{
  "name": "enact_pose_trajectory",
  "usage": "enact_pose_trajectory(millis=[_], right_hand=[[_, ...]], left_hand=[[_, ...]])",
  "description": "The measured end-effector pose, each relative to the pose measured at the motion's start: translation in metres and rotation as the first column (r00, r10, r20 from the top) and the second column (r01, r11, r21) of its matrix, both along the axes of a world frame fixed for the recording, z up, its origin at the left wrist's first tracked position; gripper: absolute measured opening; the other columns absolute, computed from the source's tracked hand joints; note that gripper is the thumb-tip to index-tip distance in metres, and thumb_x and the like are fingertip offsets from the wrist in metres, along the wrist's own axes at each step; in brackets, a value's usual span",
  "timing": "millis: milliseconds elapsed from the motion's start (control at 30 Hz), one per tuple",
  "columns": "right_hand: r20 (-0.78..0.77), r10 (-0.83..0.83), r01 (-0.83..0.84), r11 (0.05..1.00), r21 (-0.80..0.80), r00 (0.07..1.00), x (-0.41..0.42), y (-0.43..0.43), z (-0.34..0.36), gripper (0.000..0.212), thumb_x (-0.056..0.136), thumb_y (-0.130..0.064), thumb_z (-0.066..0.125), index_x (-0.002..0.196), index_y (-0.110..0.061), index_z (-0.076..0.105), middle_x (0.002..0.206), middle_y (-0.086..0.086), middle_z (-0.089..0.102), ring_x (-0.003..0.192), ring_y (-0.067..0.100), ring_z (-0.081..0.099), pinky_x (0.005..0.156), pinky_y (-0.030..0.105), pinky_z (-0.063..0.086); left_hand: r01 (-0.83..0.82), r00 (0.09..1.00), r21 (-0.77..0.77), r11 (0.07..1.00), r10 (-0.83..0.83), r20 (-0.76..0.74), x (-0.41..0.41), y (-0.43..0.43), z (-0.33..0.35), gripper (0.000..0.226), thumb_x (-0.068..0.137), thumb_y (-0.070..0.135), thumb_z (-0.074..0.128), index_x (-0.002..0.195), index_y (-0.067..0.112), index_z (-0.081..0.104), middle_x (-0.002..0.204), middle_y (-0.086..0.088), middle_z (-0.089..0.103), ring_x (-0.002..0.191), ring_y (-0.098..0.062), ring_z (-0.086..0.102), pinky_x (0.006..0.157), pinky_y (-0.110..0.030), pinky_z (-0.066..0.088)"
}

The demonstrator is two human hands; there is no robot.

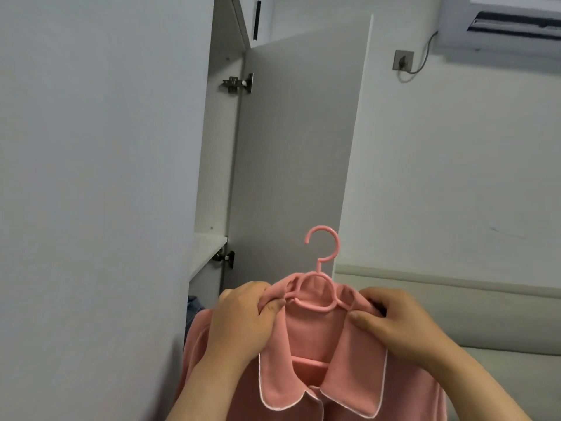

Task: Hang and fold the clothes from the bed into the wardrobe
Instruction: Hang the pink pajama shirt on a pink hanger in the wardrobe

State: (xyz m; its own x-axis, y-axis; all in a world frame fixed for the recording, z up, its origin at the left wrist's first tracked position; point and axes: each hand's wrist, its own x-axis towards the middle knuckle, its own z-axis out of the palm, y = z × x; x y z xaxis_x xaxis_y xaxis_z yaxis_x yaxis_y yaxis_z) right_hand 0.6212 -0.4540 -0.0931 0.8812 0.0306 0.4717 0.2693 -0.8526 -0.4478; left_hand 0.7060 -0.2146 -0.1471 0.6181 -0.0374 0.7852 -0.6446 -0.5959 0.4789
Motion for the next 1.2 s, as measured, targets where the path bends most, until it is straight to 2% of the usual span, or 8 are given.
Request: enact_pose_trajectory(millis=[100, 233, 467, 633, 900, 967, 1067, 1200], right_hand=[[0.006, 0.012, -0.012, 0.998, 0.055, 1.000, 0.042, -0.003, -0.015, 0.006, 0.080, -0.020, 0.070, 0.075, -0.023, 0.069, 0.072, -0.008, 0.068, 0.066, 0.006, 0.059, 0.061, 0.024, 0.046], [-0.066, 0.102, -0.099, 0.994, 0.056, 0.993, 0.110, -0.010, -0.048, 0.004, 0.080, -0.029, 0.070, 0.077, -0.027, 0.068, 0.075, -0.009, 0.067, 0.072, 0.006, 0.061, 0.066, 0.024, 0.048], [-0.222, 0.187, -0.146, 0.971, 0.187, 0.957, 0.196, 0.013, -0.127, 0.036, 0.070, -0.050, 0.076, 0.087, -0.072, 0.054, 0.080, -0.038, 0.064, 0.087, -0.023, 0.055, 0.079, 0.004, 0.044], [-0.267, 0.187, -0.160, 0.980, 0.119, 0.945, 0.237, 0.041, -0.169, 0.026, 0.070, -0.041, 0.078, 0.075, -0.060, 0.061, 0.071, -0.032, 0.064, 0.083, -0.016, 0.055, 0.071, 0.004, 0.042], [-0.005, 0.286, -0.283, 0.951, 0.125, 0.958, 0.299, 0.071, -0.253, 0.024, 0.071, -0.033, 0.078, 0.066, -0.053, 0.065, 0.068, -0.027, 0.066, 0.076, -0.007, 0.060, 0.068, 0.011, 0.045], [0.051, 0.276, -0.281, 0.949, 0.145, 0.960, 0.311, 0.078, -0.274, 0.031, 0.070, -0.036, 0.078, 0.061, -0.060, 0.060, 0.067, -0.031, 0.064, 0.076, -0.010, 0.059, 0.064, 0.008, 0.044], [0.090, 0.250, -0.261, 0.953, 0.152, 0.964, 0.320, 0.089, -0.299, 0.009, 0.070, -0.056, 0.071, 0.070, -0.051, 0.064, 0.073, -0.021, 0.067, 0.076, 0.000, 0.060, 0.063, 0.017, 0.046], [0.145, 0.292, -0.304, 0.951, 0.064, 0.945, 0.330, 0.088, -0.327, 0.046, 0.070, -0.072, 0.054, 0.080, -0.027, 0.059, 0.084, -0.009, 0.065, 0.088, 0.022, 0.060, 0.064, 0.032, 0.046]], left_hand=[[-0.095, 0.994, 0.024, 0.995, 0.093, 0.058, 0.029, -0.006, -0.018, 0.011, 0.081, 0.035, 0.069, 0.077, 0.028, 0.061, 0.069, 0.022, 0.051, 0.060, -0.001, 0.036, 0.064, -0.011, 0.027], [-0.154, 0.988, 0.024, 0.988, 0.153, 0.032, 0.077, -0.006, -0.056, 0.013, 0.077, 0.045, 0.052, 0.071, 0.033, 0.055, 0.067, 0.024, 0.051, 0.061, -0.002, 0.038, 0.068, -0.012, 0.030], [-0.363, 0.928, 0.115, 0.925, 0.370, -0.043, 0.141, 0.012, -0.146, 0.022, 0.067, 0.054, 0.054, 0.080, 0.037, 0.060, 0.069, 0.020, 0.056, 0.072, -0.002, 0.042, 0.067, -0.016, 0.024], [-0.464, 0.885, -0.001, 0.886, 0.464, -0.030, 0.167, 0.028, -0.202, 0.023, 0.073, 0.047, 0.054, 0.092, 0.036, 0.049, 0.078, 0.011, 0.062, 0.080, -0.010, 0.047, 0.075, -0.019, 0.026], [-0.659, 0.726, -0.147, 0.738, 0.675, 0.133, 0.219, 0.045, -0.262, 0.028, 0.078, 0.042, 0.050, 0.084, 0.018, 0.063, 0.077, 0.002, 0.059, 0.080, -0.024, 0.048, 0.080, -0.039, 0.035], [-0.697, 0.682, -0.150, 0.701, 0.713, 0.162, 0.228, 0.045, -0.278, 0.030, 0.077, 0.043, 0.049, 0.086, 0.018, 0.062, 0.080, 0.001, 0.059, 0.082, -0.025, 0.048, 0.083, -0.040, 0.035], [-0.735, 0.639, -0.111, 0.669, 0.738, 0.215, 0.232, 0.047, -0.301, 0.029, 0.080, 0.047, 0.047, 0.082, 0.019, 0.057, 0.078, 0.002, 0.057, 0.077, -0.027, 0.052, 0.078, -0.038, 0.032], [-0.807, 0.568, -0.084, 0.585, 0.807, 0.163, 0.220, 0.046, -0.322, 0.024, 0.081, 0.047, 0.041, 0.075, 0.024, 0.046, 0.073, 0.003, 0.055, 0.073, -0.028, 0.051, 0.070, -0.035, 0.025]])
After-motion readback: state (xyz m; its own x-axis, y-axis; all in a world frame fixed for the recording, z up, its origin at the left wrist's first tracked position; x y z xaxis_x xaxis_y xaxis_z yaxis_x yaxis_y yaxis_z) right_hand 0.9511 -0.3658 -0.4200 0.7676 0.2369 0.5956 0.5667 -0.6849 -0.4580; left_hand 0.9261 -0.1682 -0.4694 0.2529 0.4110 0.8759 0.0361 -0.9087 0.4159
